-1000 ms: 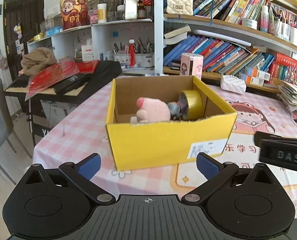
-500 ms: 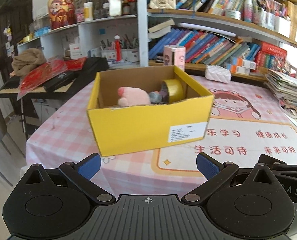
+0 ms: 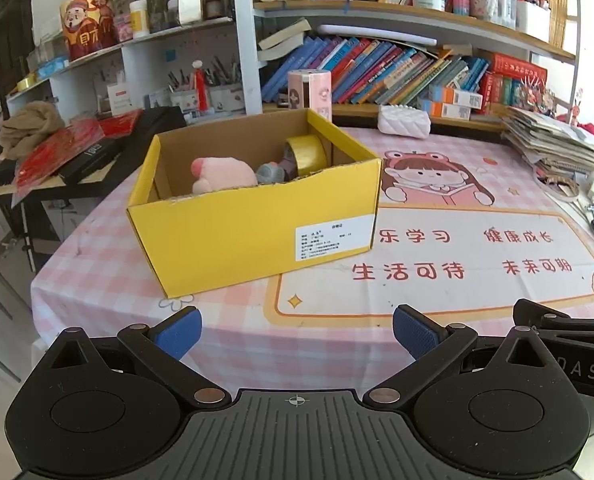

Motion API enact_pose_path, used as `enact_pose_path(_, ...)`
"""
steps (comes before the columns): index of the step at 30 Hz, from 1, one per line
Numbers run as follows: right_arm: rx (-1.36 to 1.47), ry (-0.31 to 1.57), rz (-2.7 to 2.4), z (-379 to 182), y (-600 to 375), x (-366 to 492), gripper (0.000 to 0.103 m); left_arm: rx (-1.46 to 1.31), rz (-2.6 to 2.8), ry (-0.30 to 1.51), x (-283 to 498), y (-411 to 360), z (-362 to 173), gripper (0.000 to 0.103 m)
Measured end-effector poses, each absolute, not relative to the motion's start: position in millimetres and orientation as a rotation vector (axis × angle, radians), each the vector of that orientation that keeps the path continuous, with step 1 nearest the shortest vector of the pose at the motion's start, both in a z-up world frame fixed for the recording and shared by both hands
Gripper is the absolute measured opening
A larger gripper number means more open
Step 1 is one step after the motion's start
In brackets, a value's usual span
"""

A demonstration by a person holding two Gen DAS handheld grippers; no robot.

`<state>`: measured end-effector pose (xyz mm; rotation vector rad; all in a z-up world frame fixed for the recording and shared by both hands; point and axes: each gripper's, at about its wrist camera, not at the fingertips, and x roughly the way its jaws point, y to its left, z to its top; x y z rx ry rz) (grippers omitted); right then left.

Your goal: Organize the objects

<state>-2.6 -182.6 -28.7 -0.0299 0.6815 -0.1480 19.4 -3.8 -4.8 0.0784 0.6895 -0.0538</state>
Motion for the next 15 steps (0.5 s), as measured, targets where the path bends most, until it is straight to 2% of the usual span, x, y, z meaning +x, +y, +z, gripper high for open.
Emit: enact_pose_path(15, -0.01, 0.72, -0.15, -32.4, -190.0, -4.6, 0.103, 0.092, -0.05, 0.704, 15.9, -11.8, -6.2, 0.103)
